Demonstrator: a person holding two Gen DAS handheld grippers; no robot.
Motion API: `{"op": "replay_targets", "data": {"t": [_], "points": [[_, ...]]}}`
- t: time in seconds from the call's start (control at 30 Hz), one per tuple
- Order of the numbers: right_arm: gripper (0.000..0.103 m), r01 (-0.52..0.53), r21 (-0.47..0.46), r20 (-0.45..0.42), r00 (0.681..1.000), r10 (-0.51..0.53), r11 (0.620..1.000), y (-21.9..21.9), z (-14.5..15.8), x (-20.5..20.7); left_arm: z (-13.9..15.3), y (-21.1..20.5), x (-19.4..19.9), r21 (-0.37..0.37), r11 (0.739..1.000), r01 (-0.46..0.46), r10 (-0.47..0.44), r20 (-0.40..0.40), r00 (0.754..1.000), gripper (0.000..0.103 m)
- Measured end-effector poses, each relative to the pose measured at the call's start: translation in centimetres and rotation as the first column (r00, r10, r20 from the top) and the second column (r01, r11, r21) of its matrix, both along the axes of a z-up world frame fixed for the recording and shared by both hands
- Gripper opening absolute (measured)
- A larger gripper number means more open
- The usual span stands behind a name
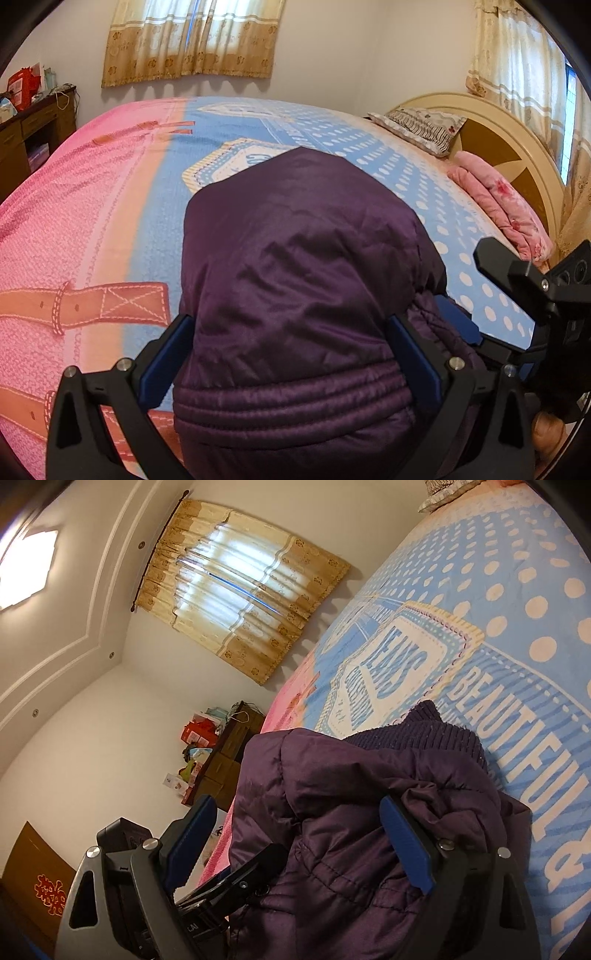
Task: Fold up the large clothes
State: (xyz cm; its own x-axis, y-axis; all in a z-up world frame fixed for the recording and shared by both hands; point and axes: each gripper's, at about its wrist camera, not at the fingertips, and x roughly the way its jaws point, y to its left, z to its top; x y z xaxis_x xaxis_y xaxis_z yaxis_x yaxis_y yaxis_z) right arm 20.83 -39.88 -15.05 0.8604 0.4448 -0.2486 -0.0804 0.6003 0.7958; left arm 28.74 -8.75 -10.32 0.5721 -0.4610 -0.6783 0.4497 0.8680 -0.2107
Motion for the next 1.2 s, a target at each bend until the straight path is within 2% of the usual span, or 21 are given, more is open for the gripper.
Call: {"op": "replay_targets", "data": {"t": [0.47,0.77,1.07,1.2], "points": [[0.09,-0.014,0.012,-0.007,1.0,0.015,1.0,-0.1,-0.8,0.7,-0.4,-0.4,0.3,0.019,1.0,-0.019,0.02,-0.013,1.0,0.103],[0.09,-0.015,-0.025,-0.036,0.999,0.015,1.0,0.1,-0.9,1.4,-0.5,-0.8,0.3,0.062,0.998,-0.031,0.032,-0.005,0.999,0.103],[0.089,-0.022,-0.041,-0.031,0.999,0.02,0.999,-0.2,-1.2,1.8,-0.6,-0.8,0.3,0.058,0.998,-0.031,0.032,-0.01,0.999,0.103],[0.085,-0.023,-0.091,-0.038,0.999,0.019,0.996,0.0,-1.2,1.8,-0.5,-0.9,0.2,0.067,0.997,-0.03,0.031,0.0,1.0,0.103]]}}
